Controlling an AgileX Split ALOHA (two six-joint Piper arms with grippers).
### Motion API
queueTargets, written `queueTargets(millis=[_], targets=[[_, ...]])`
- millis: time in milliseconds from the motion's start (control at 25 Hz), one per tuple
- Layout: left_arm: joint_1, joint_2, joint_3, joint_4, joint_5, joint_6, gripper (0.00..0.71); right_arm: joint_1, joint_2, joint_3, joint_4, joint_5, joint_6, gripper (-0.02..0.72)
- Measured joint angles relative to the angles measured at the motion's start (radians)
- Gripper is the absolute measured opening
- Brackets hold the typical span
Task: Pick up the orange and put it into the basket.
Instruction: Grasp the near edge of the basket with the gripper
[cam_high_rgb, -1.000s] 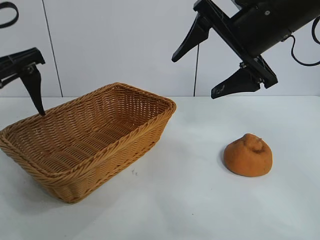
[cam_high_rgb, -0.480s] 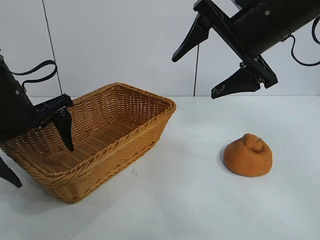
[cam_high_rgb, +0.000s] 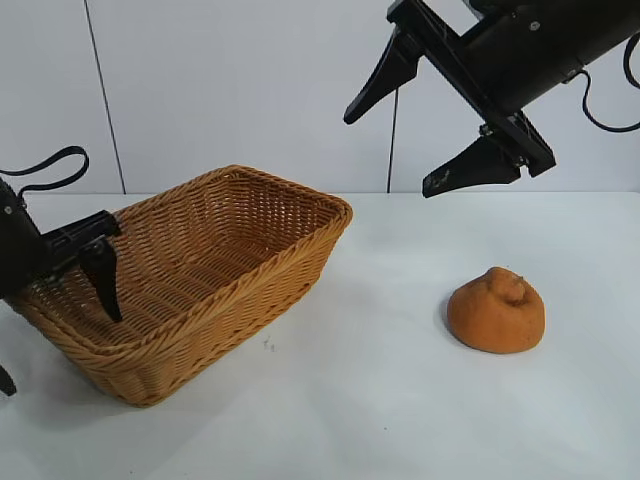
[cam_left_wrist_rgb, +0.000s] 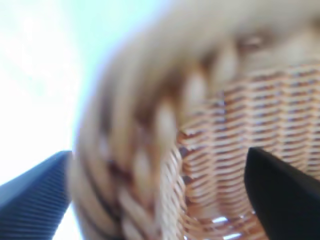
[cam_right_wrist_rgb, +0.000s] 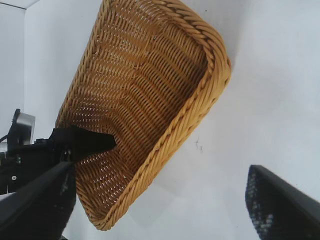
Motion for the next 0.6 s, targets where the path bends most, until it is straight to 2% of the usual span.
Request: queueTargets(millis=[80,200,320,480,520,600], targets=[[0.0,0.0,0.0,-0.037,0.0,0.027,0.636,0.0,0.0,0.0,0.0,0.0,0.0,0.629],[0.0,0.0,0.0,-0.061,0.0,0.051,0.551,0.0,0.0,0.0,0.0,0.0,0.0,0.629],[0.0,0.0,0.0,-0.062,0.007,0.052,0.414,0.0,0.0,0.0,0.0,0.0,0.0,0.629],[0.0,0.0,0.0,-0.061,0.034,0.02,0.138,0.0,0.0,0.0,0.0,0.001,0.0,0.629],[0.001,0.0,0.0,-0.066,0.028,0.005,0.093,0.0,0.0,0.0,0.0,0.001,0.0,0.629],[0.001,-0.001,-0.001,-0.059,0.04,0.009,0.087,0.0,0.0,0.0,0.0,0.001,0.0,0.629]])
